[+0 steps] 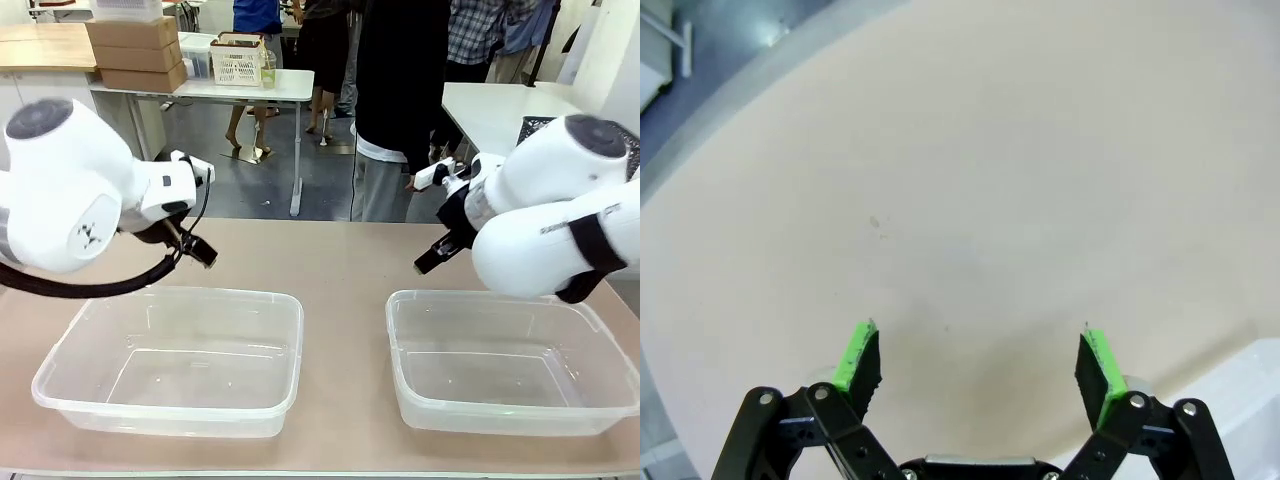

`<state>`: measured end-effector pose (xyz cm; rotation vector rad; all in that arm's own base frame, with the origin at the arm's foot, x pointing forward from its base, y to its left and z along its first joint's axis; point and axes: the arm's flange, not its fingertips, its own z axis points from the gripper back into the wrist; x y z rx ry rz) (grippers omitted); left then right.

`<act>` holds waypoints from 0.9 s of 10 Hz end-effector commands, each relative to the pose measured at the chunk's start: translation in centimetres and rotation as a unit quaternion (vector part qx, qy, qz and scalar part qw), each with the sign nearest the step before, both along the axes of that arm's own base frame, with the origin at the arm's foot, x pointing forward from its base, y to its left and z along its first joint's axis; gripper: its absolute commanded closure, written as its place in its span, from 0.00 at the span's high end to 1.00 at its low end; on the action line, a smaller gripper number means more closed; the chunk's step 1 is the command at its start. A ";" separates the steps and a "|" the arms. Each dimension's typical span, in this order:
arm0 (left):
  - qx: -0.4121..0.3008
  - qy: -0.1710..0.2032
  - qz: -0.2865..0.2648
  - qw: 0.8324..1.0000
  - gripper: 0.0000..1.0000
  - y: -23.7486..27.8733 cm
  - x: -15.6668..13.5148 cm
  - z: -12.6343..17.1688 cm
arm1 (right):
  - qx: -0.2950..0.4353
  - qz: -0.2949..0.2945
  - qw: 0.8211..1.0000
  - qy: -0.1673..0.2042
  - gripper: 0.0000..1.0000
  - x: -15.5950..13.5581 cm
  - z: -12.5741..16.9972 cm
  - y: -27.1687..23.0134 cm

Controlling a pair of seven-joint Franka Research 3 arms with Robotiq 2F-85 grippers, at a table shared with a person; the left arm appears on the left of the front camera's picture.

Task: Sort the waste into each basket.
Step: Pick up the Organizing box on the left side of the table and lift it.

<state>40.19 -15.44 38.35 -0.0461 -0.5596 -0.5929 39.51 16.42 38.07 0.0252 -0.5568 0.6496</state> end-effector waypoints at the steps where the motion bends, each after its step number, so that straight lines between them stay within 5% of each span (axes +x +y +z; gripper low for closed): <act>1: -0.035 0.012 0.022 0.999 1.00 0.6 -2.9 9.4 | 0.044 0.010 0.999 -0.008 1.00 -2.7 8.4 -3.0; 3: -0.046 -0.012 -0.015 0.999 1.00 1.5 -7.9 14.8 | 0.039 0.006 0.997 -0.059 1.00 -7.9 12.5 -5.1; 4: -0.030 -0.001 0.004 1.000 1.00 0.1 -2.7 8.2 | 0.032 -0.001 0.999 -0.020 1.00 -2.0 7.3 -1.6; 5: -0.030 -0.001 0.004 1.000 1.00 0.1 -2.7 8.2 | 0.032 -0.001 0.999 -0.020 1.00 -2.0 7.3 -1.6; 6: -0.030 -0.001 0.004 1.000 1.00 0.1 -2.7 8.2 | 0.047 0.001 0.998 -0.044 1.00 -4.8 12.7 -3.1; 7: -0.034 -0.006 -0.001 0.999 1.00 0.8 -5.7 12.4 | 0.108 0.082 0.989 0.051 1.00 -4.0 10.7 -3.4; 8: -0.179 0.062 -0.062 0.980 1.00 3.6 -6.0 13.7 | 0.247 0.094 0.960 0.092 1.00 -4.6 11.7 -5.9; 9: -0.318 0.085 -0.084 0.941 1.00 7.5 -6.9 15.4 | 0.411 0.050 0.895 0.167 1.00 -5.4 13.6 -9.8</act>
